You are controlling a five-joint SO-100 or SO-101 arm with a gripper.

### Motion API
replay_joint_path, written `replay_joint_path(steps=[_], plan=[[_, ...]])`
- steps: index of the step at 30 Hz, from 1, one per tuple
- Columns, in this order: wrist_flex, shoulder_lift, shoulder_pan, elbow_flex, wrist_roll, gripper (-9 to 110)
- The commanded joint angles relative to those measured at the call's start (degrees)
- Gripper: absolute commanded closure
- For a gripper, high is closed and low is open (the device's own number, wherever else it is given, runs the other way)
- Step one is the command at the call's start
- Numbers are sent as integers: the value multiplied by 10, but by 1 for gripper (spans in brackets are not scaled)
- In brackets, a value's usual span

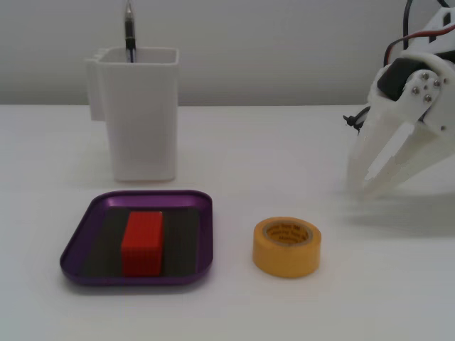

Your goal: Grab up the yellow tape and put it in the box.

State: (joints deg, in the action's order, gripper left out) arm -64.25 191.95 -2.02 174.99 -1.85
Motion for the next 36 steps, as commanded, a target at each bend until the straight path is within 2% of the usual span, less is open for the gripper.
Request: replay_joint_path(steps=[1,26,33,36], plan=[[6,46,-8,6,-4,102],[8,46,-1,1,-6,102],[114,36,7,-69,-2,102],[145,17,55,-100,-6,102]])
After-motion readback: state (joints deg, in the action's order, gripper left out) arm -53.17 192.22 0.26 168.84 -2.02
